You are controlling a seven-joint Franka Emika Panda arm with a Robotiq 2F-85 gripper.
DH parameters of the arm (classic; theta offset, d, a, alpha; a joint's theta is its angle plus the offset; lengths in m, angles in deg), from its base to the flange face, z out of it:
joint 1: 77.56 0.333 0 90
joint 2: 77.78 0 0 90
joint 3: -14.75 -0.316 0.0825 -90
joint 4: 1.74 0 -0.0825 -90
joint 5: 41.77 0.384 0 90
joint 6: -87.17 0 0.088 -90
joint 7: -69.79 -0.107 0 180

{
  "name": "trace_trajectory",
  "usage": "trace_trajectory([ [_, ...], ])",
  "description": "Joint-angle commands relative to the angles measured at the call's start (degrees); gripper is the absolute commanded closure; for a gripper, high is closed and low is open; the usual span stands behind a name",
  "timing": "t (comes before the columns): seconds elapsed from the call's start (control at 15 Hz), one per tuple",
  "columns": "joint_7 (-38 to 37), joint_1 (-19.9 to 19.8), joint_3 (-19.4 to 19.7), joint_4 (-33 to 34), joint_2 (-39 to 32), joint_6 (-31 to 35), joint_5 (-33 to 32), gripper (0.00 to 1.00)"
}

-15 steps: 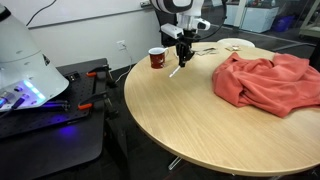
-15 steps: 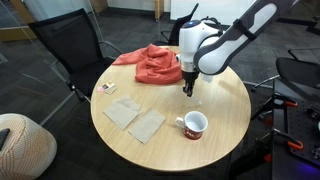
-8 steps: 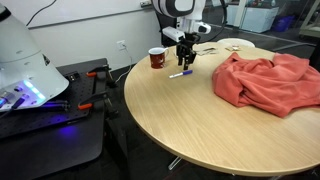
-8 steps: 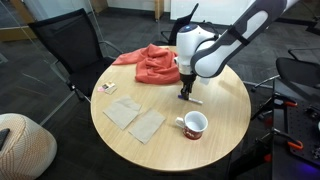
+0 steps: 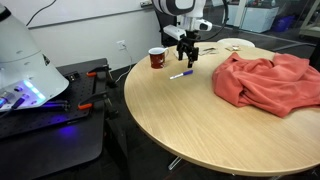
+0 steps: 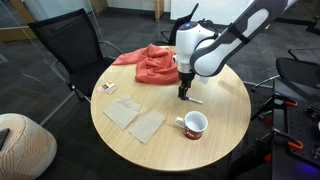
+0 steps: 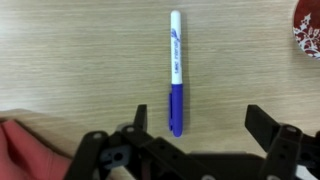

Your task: Take the pen out of the mug and put it on the table

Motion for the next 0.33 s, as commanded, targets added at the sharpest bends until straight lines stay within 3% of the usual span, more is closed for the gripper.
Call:
trace_trajectory([
  [0.0,-0.14,0.07,-0.38,-2.29,2.52,1.79,0.51,0.00],
  [0.27,0.06,0.16,-0.17,-0.02,0.51,0.43,0.11,0.00],
])
